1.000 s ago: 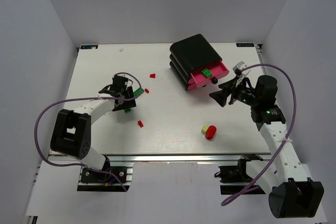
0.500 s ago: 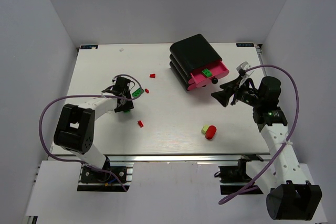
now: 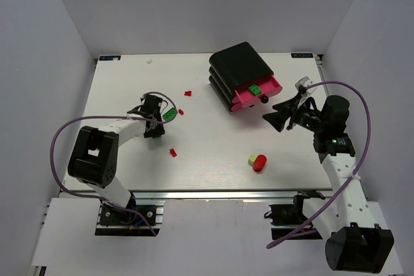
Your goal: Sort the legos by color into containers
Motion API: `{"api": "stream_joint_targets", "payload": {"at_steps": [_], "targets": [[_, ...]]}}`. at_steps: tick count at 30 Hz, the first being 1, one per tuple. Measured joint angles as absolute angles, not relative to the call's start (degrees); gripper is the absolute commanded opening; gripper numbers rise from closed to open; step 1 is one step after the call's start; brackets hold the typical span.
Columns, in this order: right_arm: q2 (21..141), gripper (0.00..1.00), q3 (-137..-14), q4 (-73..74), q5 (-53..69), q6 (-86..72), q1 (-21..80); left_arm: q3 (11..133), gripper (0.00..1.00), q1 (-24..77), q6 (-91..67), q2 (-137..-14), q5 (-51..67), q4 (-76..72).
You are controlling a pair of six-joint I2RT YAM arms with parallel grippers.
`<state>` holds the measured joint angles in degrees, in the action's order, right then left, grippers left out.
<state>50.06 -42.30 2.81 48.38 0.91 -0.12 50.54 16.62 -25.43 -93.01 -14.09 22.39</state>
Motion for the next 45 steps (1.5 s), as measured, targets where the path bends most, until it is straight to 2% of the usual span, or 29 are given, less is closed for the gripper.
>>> {"api": "stream_joint_targets", "payload": {"at_steps": [4,7,8,11,15,20,33,36,37,39,40,42,45], "targets": [[50.1,0.63,-42.3,2.8,48.4,0.7,-1.1,50.5,0.14,16.6,-24.8,-91.7,-12.5,23.1],[50.1,0.38,-42.3,2.8,48.4,0.7,-1.1,50.5,0.1,17.0,-22.7,-86.3,-7.5,23.4],[50.1,0.18,-42.3,2.7,48.4,0.6,-1.1,50.6,0.1,17.3,-21.8,-83.4,-4.3,22.9],[50.0,0.0,-42.3,2.7,47.6,0.1,-1.1,51.9,0.06,18.6,-19.4,-75.2,6.0,20.0],[49.8,0.0,-42.2,2.8,44.6,-1.0,-1.6,58.4,0.04,22.2,-17.6,-72.9,19.1,15.3],[49.8,0.0,-42.2,2.8,41.2,-1.2,-2.7,68.8,0.05,27.3,-16.5,-80.4,26.0,12.4],[49.5,0.0,-42.2,2.8,39.2,-1.3,-3.3,112.2,0.08,40.8,-12.4,-115.9,21.1,20.6],[49.4,0.0,-42.2,2.8,39.2,-1.3,-3.3,117.5,0.15,42.7,-11.9,-120.9,18.3,22.8],[49.4,0.0,-42.2,2.8,39.3,-1.3,-3.3,118.4,0.24,43.1,-11.8,-122.0,17.2,23.6],[49.4,0.0,-42.2,2.8,39.5,-1.3,-3.3,119.3,0.34,43.5,-11.6,-123.5,15.4,24.8],[49.4,0.0,-42.2,2.8,39.6,-1.3,-3.3,119.7,0.45,43.5,-11.4,-124.0,14.5,25.4],[49.4,0.01,-42.2,2.8,39.7,-1.3,-3.3,120.2,0.5,43.5,-11.3,-124.7,13.0,26.0],[49.4,0.11,-42.2,2.8,40.2,-1.3,-3.3,121.0,0.6,43.5,-11.3,-125.1,11.3,27.0]]}}
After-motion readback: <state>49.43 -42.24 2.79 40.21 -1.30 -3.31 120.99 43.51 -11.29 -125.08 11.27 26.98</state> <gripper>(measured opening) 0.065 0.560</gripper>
